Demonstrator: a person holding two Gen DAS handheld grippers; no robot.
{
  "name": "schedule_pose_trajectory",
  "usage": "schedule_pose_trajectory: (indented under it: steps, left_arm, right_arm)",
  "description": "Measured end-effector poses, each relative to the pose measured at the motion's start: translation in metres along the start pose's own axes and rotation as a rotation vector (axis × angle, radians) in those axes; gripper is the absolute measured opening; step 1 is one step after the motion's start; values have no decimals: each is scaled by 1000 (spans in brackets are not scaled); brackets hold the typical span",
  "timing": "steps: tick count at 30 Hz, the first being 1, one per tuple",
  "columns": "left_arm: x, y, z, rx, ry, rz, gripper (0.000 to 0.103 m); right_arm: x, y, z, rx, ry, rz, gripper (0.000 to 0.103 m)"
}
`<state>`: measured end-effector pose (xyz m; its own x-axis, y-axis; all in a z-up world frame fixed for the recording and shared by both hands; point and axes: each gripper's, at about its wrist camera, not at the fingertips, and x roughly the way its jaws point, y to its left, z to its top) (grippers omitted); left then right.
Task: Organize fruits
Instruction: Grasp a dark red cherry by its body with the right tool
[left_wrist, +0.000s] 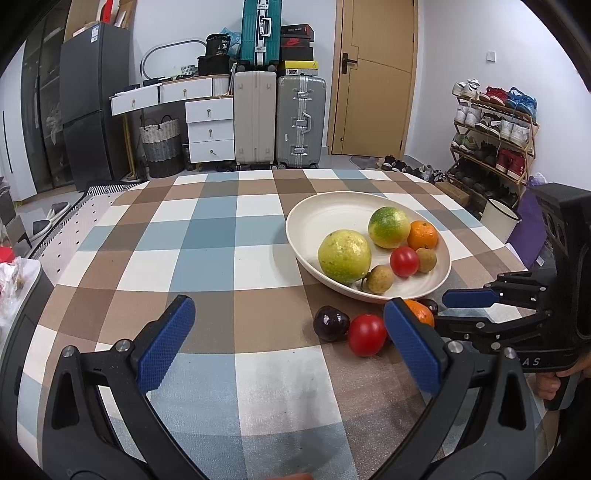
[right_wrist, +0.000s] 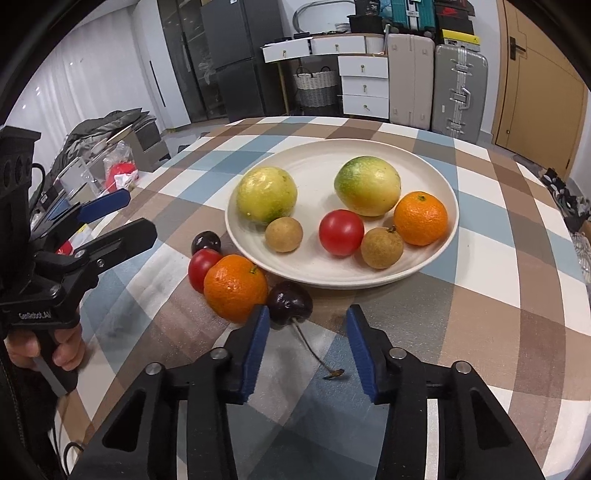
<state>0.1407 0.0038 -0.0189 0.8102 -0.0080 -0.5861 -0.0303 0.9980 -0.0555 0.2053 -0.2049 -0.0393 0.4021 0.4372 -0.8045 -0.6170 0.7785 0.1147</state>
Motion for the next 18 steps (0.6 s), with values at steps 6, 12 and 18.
schedule_pose_trajectory:
  steps: [6,12,18]
  left_arm:
    - [0,0,0,-2,-2,-2,102]
    - [0,-1,-1,0,1,-3,102]
    - [1,0,0,-4,4,-3,102]
  right_arm:
    - [1,7,-1,-49,5,-14,42]
    - [5,6,2,-55,9,6,36]
    - [5,13,0,-106,21,17,23]
